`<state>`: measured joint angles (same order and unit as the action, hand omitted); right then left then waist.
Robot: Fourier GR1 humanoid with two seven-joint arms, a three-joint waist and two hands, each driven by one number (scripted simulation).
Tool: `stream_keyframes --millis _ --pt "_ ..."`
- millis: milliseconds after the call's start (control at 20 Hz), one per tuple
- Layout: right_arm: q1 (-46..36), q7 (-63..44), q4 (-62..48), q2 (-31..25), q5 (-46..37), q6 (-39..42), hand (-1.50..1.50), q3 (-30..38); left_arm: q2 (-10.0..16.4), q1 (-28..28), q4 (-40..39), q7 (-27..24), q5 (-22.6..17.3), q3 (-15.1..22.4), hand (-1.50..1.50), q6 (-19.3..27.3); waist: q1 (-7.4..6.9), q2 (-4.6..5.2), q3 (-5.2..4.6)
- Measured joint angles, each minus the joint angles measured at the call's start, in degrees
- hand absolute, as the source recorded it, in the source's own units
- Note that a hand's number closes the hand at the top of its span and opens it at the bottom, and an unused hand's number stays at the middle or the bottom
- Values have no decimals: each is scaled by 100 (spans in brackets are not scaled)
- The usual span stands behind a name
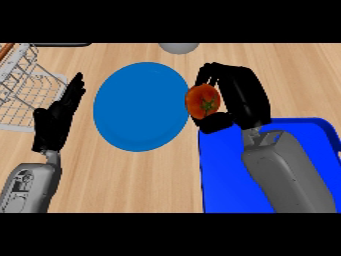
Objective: Pick the tomato from the tray and place it in the plate
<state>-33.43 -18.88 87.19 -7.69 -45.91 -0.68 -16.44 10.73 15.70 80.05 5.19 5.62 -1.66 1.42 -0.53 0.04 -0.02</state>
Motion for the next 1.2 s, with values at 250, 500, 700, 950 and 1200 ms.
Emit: stream_keyframes --millis 250,500,700,950,1200 --pt "-703 -239 -1037 535 147 -463 150 -367 -67 9 -56 -61 47 41 0 -11 -48 13 0" --pt "-1556 -147 -2534 698 645 -1142 150 -726 -171 45 59 25 112 132 0 28 -137 32 1" --pt "-2199 -354 -3556 741 726 -1339 150 -1157 -128 113 76 88 66 124 0 -84 -228 50 -1" --pt "-2503 -496 -4514 762 1307 -1669 -150 -1581 -192 188 65 67 88 185 0 -102 -378 94 -1" --pt "-2512 -276 -5044 766 2180 -1958 -150 -1704 -295 346 -35 88 152 288 0 -96 -506 141 2"
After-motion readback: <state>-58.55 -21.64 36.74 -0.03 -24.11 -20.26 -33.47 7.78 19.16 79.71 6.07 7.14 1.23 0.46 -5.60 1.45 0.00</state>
